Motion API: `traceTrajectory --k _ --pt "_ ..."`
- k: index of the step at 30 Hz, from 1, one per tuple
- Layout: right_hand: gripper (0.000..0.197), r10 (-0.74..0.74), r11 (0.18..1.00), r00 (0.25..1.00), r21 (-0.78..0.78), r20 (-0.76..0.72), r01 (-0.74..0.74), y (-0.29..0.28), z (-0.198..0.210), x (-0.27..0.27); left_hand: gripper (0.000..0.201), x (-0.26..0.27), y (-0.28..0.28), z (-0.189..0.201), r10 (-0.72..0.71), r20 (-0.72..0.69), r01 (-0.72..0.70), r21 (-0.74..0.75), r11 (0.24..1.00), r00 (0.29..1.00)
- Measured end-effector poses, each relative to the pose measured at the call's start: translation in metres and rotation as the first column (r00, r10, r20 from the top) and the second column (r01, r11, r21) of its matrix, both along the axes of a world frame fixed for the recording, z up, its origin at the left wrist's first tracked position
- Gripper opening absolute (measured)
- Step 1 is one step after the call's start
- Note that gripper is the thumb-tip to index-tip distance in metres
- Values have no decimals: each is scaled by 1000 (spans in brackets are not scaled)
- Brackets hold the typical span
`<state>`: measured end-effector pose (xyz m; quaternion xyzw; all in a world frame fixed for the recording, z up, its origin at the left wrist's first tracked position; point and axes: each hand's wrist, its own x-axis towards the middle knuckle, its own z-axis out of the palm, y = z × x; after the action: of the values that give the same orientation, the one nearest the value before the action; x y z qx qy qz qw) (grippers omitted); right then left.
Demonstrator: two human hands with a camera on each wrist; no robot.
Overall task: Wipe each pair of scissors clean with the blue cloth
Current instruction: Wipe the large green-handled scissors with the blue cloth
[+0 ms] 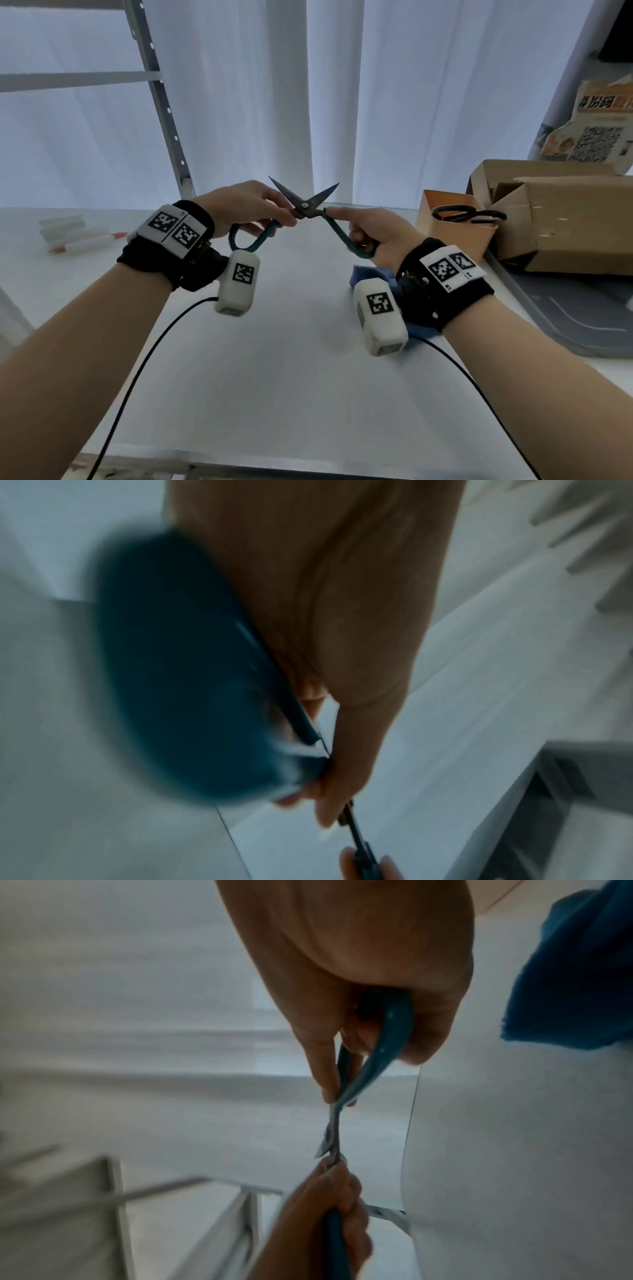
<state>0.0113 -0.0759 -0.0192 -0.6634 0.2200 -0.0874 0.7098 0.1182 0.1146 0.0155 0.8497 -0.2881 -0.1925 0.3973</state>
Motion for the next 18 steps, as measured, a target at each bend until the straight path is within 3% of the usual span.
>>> traceTrajectory --k 3,5,8,10,12,15,18 --pt "28 -7 960 997 280 75 -15 -20 -1 -8 17 -5 -11 1 -72 -204 30 -201 979 976" --pt "38 -21 904 990 426 143 -42 -28 -2 -14 11 -9 -15 0 -99 -370 -61 -396 916 924" --pt "42 -97 852 973 523 211 -29 -34 -3 -20 24 -10 -22 -7 -215 -572 -255 -630 734 792" --pt "37 -150 849 962 529 229 7 -38 -6 -21 37 -12 -30 -14 -349 -609 -336 -732 592 713" --pt "40 -186 840 954 542 233 31 -39 -10 -20 37 -15 -44 -19 -428 -595 -370 -783 499 681" --pt "42 -225 814 949 577 221 58 -38 -15 -18 25 -18 -67 -26 -392 -556 -350 -803 483 733" --pt "36 -235 804 945 591 229 57 -38 -18 -20 11 -19 -84 -30 -286 -529 -298 -761 576 799"
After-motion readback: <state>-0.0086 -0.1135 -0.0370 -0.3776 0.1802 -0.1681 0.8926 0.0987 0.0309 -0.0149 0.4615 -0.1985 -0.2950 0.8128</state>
